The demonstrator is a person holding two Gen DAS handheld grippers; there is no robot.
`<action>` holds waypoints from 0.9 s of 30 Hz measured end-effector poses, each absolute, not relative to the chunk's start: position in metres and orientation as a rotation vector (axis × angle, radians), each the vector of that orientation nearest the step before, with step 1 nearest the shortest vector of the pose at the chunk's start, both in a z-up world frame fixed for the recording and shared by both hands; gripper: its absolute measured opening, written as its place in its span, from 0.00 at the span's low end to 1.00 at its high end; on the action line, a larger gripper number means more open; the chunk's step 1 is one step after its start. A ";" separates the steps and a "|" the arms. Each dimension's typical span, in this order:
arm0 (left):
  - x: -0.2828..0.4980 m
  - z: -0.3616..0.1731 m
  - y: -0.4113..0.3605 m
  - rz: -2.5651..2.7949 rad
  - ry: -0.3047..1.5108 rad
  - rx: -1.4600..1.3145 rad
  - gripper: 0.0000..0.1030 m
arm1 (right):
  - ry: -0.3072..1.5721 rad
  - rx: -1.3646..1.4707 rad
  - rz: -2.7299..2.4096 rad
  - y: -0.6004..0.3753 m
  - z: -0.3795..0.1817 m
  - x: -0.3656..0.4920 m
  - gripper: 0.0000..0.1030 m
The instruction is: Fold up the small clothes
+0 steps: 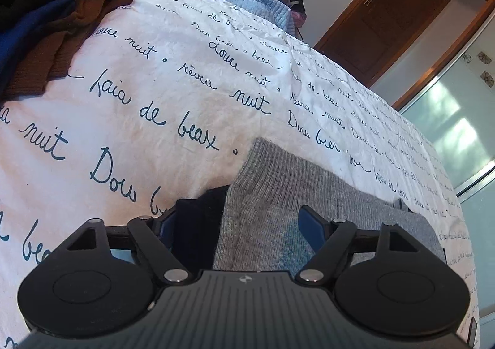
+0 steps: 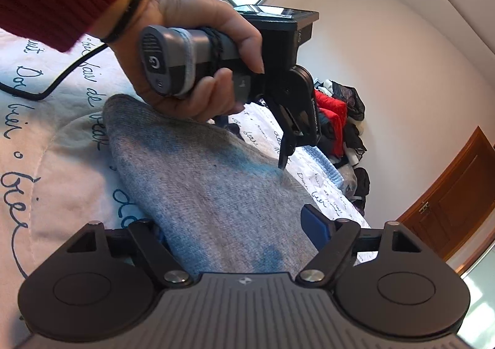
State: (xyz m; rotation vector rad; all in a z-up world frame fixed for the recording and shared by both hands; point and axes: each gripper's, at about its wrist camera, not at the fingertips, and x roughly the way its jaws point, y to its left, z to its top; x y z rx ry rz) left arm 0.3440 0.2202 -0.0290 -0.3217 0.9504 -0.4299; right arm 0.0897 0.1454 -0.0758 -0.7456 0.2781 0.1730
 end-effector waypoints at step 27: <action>0.305 0.023 0.191 -0.255 0.816 -0.110 0.10 | 0.360 -0.441 0.402 0.103 -0.044 0.084 0.08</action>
